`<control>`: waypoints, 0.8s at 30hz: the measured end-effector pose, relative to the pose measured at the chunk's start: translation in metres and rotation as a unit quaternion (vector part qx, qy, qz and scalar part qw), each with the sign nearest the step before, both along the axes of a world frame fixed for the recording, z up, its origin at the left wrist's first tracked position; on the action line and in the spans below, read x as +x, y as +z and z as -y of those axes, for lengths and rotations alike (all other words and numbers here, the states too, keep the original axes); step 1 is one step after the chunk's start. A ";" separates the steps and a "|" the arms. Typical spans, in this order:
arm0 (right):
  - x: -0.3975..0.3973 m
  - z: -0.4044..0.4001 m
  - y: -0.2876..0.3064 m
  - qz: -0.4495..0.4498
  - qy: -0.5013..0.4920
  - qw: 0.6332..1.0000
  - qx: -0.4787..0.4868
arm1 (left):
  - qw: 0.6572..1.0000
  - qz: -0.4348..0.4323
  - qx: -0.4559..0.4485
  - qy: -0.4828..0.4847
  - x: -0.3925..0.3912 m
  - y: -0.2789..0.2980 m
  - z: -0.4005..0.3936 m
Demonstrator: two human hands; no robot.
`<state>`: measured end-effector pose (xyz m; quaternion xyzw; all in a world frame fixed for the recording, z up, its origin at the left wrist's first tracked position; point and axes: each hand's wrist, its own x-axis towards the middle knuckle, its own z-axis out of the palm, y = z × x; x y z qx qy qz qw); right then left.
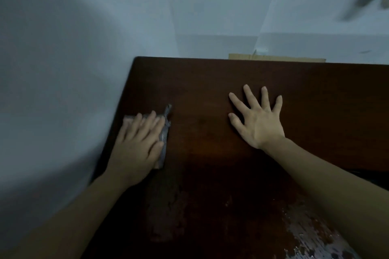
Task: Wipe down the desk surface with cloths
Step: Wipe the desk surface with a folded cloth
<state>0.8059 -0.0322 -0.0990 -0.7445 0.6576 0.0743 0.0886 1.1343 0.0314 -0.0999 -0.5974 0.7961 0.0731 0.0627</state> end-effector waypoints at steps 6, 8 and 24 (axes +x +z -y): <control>0.002 0.000 0.002 0.002 -0.001 1.000 0.005 | 1.000 -0.006 0.002 0.012 0.013 0.000 0.002; 0.001 0.001 0.002 0.001 0.001 1.000 0.007 | 0.999 -0.016 -0.007 0.045 0.015 -0.003 0.024; 0.000 -0.001 0.004 0.009 0.014 1.000 0.001 | 0.999 -0.002 -0.022 0.047 0.012 -0.007 -0.047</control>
